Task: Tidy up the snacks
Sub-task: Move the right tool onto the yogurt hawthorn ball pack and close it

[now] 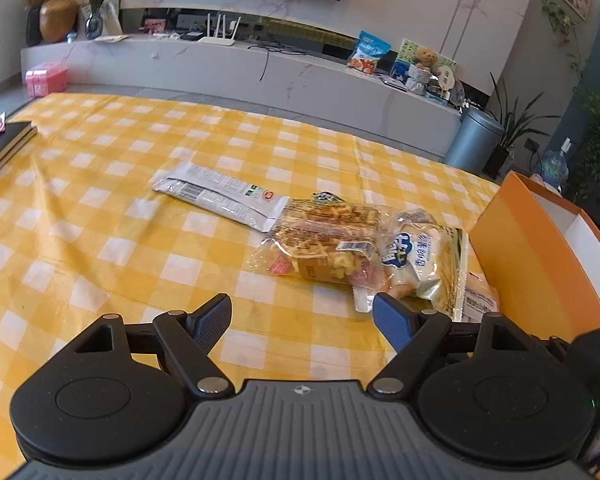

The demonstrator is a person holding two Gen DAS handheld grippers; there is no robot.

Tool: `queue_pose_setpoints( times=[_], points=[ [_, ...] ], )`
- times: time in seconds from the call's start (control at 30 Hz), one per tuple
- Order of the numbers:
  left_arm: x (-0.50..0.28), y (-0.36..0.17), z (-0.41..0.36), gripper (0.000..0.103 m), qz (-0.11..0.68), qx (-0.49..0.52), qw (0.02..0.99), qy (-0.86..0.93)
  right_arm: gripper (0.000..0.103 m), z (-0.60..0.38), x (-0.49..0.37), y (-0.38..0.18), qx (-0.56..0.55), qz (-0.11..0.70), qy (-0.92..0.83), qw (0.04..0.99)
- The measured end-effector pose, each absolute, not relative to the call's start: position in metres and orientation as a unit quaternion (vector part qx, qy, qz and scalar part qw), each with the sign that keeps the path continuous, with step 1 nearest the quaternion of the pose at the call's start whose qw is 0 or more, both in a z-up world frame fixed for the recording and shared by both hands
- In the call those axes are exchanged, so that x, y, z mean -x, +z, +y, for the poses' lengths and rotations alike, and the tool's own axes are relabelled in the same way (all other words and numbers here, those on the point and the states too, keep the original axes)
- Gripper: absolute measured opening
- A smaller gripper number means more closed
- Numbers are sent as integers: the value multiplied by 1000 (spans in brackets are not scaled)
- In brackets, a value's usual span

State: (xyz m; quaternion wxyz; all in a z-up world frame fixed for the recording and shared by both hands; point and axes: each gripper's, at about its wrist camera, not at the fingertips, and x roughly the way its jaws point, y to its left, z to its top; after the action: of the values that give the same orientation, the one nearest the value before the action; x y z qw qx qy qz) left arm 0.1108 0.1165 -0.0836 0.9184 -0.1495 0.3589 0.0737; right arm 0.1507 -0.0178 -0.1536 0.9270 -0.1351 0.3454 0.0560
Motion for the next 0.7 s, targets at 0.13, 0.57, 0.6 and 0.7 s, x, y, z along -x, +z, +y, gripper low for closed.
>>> queue_pose_setpoints(
  times=[0.13,0.57,0.6,0.7],
  points=[
    [-112,-83,112,94,359,142,920,69,46,-18,-135,-149,150,355,76,920],
    [-112,-87,113,94,374,145,913,76,93,-30,-151,-160,52,379,60,922],
    [-113,-88,113,94,375,143,913,78,93,-32,-154,-161,39,381,59,922],
    [-113,-88,111,94,376,137,913,82,73,-41,-159,-162,10,378,48,924]
  ],
)
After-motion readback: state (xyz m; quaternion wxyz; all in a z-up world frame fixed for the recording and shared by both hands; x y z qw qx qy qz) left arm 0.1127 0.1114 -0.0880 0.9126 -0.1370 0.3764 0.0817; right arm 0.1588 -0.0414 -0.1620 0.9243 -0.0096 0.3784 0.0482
